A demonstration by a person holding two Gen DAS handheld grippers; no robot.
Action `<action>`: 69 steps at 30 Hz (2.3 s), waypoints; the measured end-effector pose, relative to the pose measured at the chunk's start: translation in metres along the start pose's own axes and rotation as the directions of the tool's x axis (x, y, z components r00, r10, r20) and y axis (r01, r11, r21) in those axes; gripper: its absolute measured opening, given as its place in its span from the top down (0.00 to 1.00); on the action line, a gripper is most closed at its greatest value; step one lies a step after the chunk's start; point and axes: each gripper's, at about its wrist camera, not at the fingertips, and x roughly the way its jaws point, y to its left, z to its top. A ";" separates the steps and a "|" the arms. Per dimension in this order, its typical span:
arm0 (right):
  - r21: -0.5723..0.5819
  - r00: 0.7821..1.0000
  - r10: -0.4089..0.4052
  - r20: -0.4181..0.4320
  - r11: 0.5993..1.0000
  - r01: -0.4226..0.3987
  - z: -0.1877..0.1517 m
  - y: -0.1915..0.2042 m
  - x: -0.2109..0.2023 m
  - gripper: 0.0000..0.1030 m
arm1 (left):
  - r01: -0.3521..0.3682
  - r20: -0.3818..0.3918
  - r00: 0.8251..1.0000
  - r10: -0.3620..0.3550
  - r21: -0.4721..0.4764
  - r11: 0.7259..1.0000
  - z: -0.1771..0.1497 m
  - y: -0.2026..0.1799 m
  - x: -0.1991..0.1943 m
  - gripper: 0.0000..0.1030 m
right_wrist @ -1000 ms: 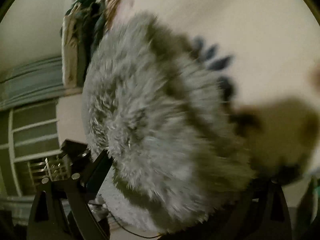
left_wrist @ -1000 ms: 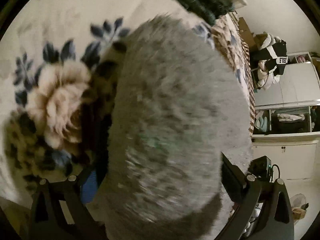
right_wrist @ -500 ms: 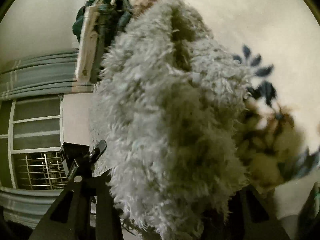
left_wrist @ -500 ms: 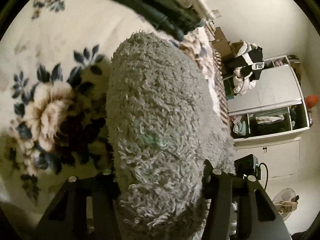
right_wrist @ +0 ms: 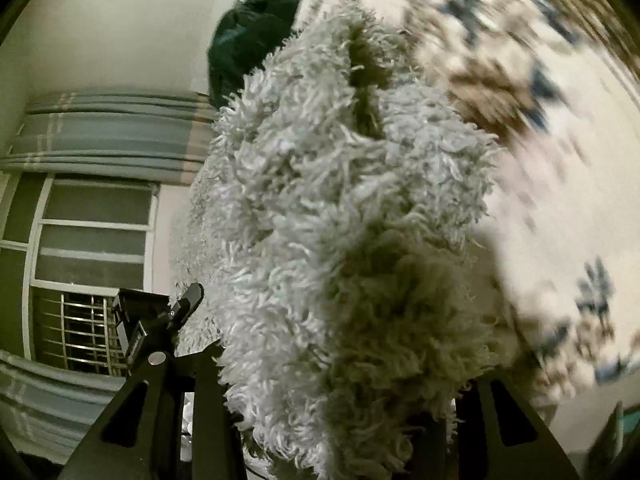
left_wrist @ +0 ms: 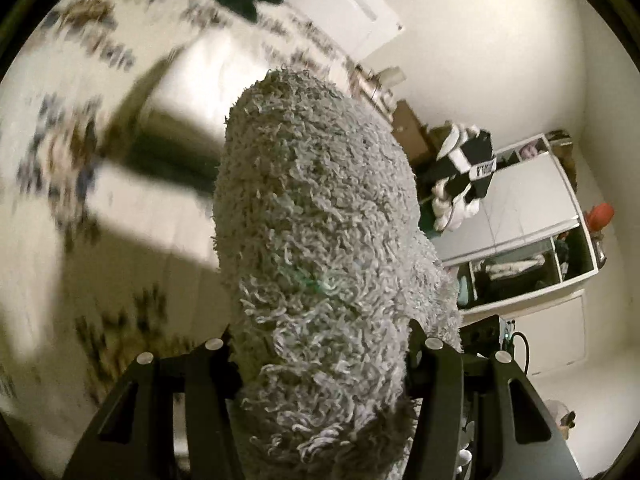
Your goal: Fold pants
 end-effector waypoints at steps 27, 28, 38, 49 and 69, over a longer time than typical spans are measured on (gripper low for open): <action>-0.072 0.883 -0.466 0.057 0.880 0.469 0.272 0.055 0.202 0.11 | -0.326 -0.065 0.940 0.336 0.126 0.937 0.258 0.084 0.119 0.16; -0.099 0.846 -0.528 0.074 0.840 0.533 0.269 0.063 0.198 0.09 | -0.354 -0.053 0.929 0.366 0.153 0.923 0.255 0.078 0.115 0.14; -0.220 0.631 -0.709 0.313 0.593 0.775 0.191 0.166 0.144 0.00 | -0.585 0.135 0.808 0.573 0.302 0.753 0.218 0.017 0.075 0.11; -0.232 0.611 -0.648 0.455 0.576 0.784 0.099 0.279 0.053 0.00 | -0.615 0.270 0.788 0.553 0.318 0.722 0.171 -0.067 -0.001 0.11; -0.369 0.637 -0.435 0.636 0.554 0.746 -0.145 0.426 -0.186 0.00 | -0.688 0.496 0.698 0.517 0.263 0.676 -0.015 -0.223 -0.179 0.01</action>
